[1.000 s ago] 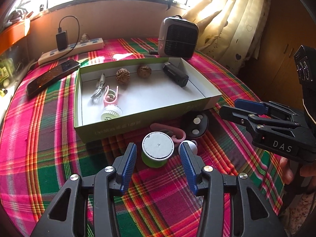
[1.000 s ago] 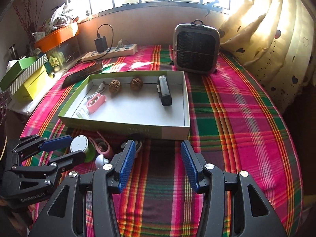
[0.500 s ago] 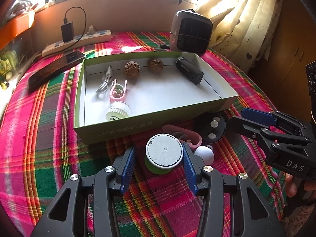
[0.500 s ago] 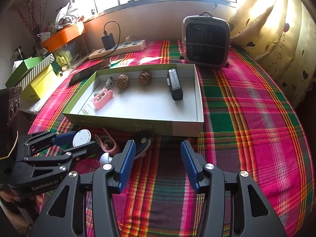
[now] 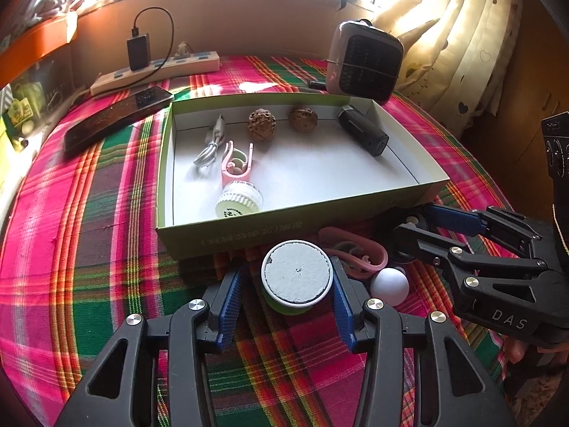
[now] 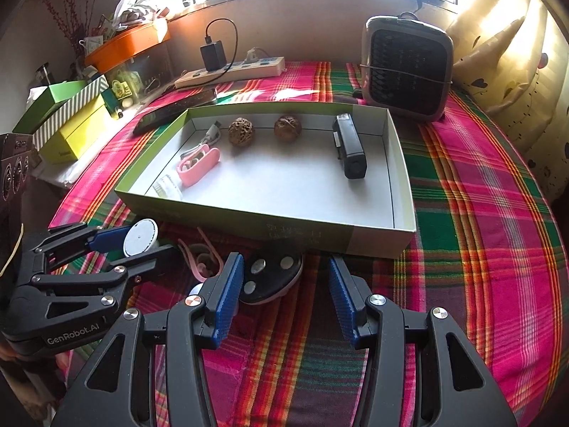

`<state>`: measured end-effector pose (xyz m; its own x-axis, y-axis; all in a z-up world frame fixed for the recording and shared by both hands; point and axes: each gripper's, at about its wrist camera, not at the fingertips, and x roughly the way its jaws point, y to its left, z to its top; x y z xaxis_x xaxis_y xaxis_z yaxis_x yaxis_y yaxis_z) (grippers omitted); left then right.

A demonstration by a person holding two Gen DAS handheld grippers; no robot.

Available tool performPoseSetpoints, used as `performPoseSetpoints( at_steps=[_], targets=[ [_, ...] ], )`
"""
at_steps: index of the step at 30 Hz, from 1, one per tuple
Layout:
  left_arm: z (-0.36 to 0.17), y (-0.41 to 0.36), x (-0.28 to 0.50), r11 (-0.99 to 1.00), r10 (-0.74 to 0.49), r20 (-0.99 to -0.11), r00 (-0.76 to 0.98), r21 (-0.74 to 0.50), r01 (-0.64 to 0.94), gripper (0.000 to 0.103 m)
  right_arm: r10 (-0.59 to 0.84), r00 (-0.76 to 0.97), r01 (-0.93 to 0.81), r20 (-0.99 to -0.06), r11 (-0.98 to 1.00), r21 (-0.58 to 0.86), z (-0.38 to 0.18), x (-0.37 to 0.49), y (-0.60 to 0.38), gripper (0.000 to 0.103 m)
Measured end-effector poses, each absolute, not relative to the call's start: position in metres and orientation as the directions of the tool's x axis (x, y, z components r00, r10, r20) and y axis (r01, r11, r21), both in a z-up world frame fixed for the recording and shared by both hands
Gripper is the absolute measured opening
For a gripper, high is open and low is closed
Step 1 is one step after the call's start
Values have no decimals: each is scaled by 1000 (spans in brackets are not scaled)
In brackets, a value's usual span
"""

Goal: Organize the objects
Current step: 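Close the right tool on the black dotted disc while the left tool approaches the green-based jar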

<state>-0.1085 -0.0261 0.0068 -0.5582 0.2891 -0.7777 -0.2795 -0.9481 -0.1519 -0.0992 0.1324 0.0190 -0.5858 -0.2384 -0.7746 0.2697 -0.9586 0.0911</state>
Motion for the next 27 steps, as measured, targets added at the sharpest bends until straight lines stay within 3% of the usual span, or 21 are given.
performPoseSetpoints(
  at_steps=[27],
  targets=[
    [6,-30,-110,-952,283,-770,-572,-153,-266,44,-207,-591,271,-779,-961,50,10,-100,134,53]
  ],
)
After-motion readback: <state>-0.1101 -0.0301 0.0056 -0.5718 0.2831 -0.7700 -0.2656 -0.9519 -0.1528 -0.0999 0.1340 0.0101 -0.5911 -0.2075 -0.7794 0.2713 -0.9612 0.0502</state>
